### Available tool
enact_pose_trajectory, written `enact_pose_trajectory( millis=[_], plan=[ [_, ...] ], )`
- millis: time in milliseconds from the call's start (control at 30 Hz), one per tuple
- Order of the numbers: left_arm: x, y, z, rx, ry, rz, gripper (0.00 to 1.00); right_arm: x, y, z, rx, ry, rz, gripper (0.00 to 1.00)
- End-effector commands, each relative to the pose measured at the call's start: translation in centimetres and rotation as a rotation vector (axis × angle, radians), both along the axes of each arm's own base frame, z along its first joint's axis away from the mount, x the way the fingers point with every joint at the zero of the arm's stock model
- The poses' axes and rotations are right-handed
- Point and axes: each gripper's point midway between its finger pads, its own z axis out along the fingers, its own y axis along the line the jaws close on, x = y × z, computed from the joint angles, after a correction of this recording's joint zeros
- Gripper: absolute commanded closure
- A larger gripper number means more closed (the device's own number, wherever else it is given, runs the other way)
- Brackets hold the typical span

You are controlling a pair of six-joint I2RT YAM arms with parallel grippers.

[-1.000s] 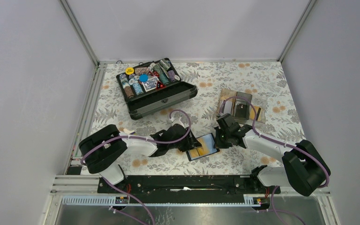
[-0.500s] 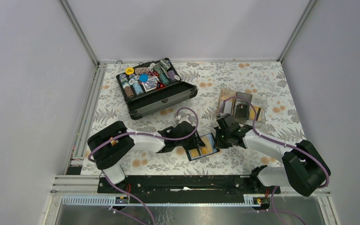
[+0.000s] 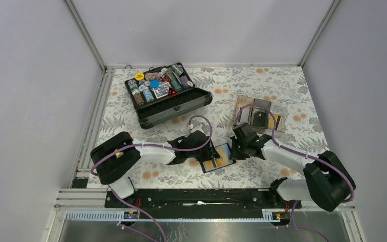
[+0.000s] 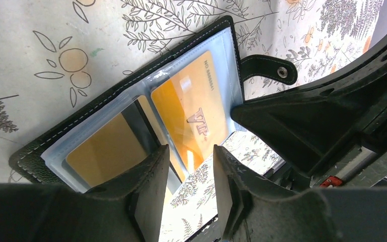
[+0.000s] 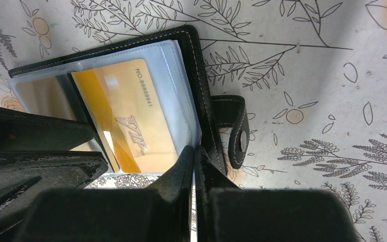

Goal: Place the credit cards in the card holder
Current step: Insert the credit card into the card holder.

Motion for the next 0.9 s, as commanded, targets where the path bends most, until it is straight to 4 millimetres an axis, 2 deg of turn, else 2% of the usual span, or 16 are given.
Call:
enact_pose_trajectory(
  millis=[0,233,533,700,867],
  plan=[
    [-1.6,1.6,-3.3,0.115,0.057,-0.035,0.61,0.0,-0.9,-0.7,-0.038,-0.008,-0.019,1.00],
    [-1.3,0.5,-4.0,0.117,0.061,-0.050,0.63,-0.1,-0.9,-0.7,-0.032,-0.007,-0.021,1.00],
    [-0.8,-1.8,-2.4,0.014,0.029,-0.057,0.65,-0.1,-0.5,-0.3,-0.006,-0.016,-0.021,1.00],
    [-0.8,-1.9,-2.1,-0.019,0.032,-0.038,0.65,0.2,-0.3,1.3,0.016,-0.045,-0.021,0.70],
    [-1.0,-2.4,-2.2,-0.047,0.045,-0.041,0.65,0.7,-1.2,2.7,-0.017,-0.093,-0.038,0.59]
  ],
)
